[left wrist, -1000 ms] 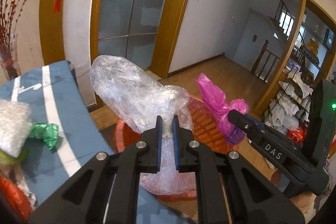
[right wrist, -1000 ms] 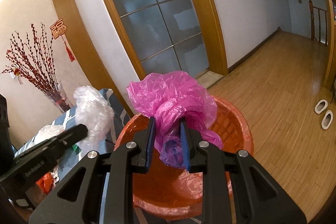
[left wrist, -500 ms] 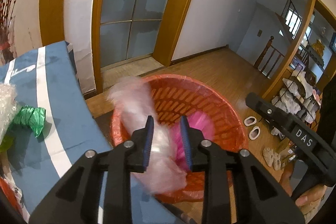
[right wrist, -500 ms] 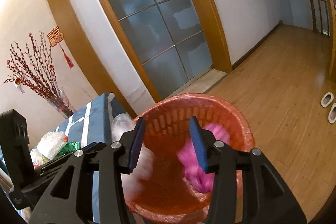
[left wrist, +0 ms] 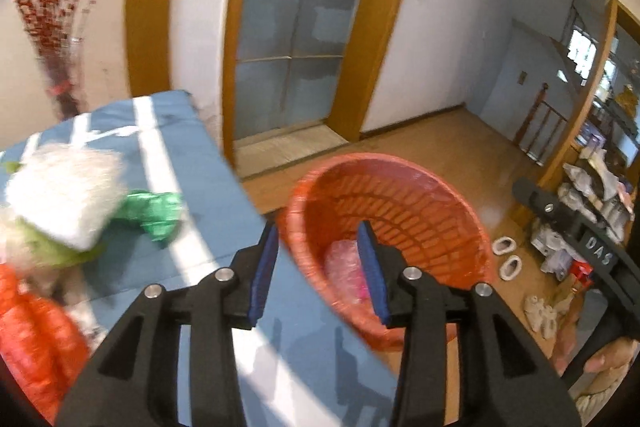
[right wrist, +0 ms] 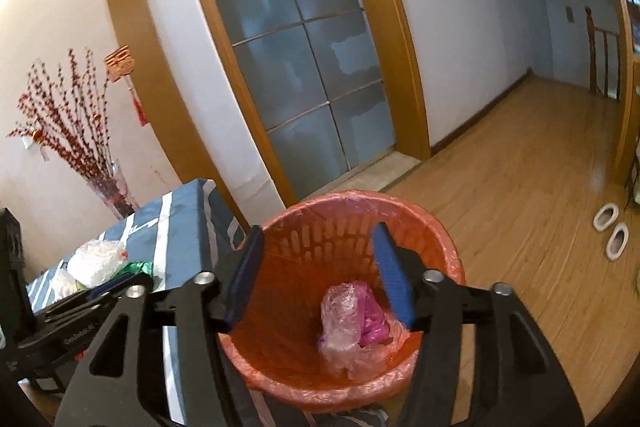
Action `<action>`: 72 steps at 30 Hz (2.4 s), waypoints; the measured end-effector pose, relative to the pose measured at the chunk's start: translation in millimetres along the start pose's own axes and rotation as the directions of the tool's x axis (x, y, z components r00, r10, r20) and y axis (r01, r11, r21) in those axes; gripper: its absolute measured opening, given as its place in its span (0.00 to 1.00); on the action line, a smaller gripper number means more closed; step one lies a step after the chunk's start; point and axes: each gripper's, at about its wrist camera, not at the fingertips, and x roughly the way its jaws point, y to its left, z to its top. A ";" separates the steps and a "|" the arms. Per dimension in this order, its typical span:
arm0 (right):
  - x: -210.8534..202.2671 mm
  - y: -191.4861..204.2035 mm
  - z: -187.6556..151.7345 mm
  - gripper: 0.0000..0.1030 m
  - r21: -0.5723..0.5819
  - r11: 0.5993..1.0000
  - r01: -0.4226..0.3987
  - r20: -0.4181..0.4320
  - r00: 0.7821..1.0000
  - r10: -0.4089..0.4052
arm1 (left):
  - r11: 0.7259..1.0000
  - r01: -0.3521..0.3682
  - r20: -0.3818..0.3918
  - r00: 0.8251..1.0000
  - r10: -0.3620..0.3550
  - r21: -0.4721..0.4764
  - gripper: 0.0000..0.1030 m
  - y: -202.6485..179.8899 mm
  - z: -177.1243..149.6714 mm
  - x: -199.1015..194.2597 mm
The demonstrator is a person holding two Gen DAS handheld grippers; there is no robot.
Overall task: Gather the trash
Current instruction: 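Open both tools to drop the bags into the orange basket, then return to the table and grasp the bubble wrap bundle with the right tool, then grasp the orange bag with the left tool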
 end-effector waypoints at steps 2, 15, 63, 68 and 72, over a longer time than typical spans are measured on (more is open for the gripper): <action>-2.5 9.5 -0.3 0.60 -0.018 1.000 -0.014 0.003 1.000 0.014 | 0.999 -0.039 0.020 0.999 0.039 -0.004 0.43 9.9 -3.6 -15.2; 4.2 106.6 -22.7 0.60 -0.169 0.966 -0.196 -0.096 0.979 0.182 | 0.952 -0.277 0.106 0.951 0.290 -0.128 0.51 101.9 -33.6 -104.8; 81.7 260.2 -67.8 0.04 -0.240 0.899 -0.367 -0.326 0.902 0.281 | 0.832 -0.442 0.035 0.877 0.480 -0.336 0.55 242.6 -79.6 -166.0; 66.1 242.0 -56.9 0.04 -0.232 0.906 -0.355 -0.286 0.915 0.285 | 0.863 -0.409 0.037 0.898 0.438 -0.298 0.55 222.0 -72.1 -153.9; 58.2 230.4 -52.3 0.04 -0.228 0.909 -0.349 -0.274 0.919 0.284 | 0.873 -0.412 0.022 0.901 0.432 -0.260 0.55 211.4 -67.2 -137.8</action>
